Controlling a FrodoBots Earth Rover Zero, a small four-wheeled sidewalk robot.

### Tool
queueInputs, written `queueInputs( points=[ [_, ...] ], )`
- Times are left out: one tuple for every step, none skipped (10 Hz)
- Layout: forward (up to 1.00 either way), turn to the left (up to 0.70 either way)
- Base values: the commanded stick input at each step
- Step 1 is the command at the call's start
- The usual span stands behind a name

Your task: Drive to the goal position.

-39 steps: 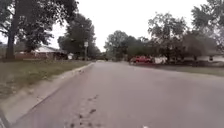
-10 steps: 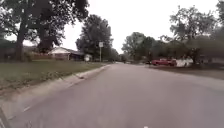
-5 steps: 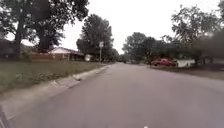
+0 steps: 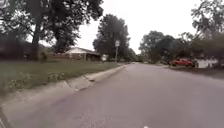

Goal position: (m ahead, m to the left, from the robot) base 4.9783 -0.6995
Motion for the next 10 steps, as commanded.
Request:
queueInputs(
  points=[
    [0.70, 0.00],
    [0.70, 0.00],
    [0.70, -0.03],
    [0.70, -0.16],
    [0.70, -0.24],
    [0.70, -0.31],
    [0.70, -0.07],
    [0.70, 0.00],
    [0.70, 0.00],
    [0.70, 0.00]
  ],
)
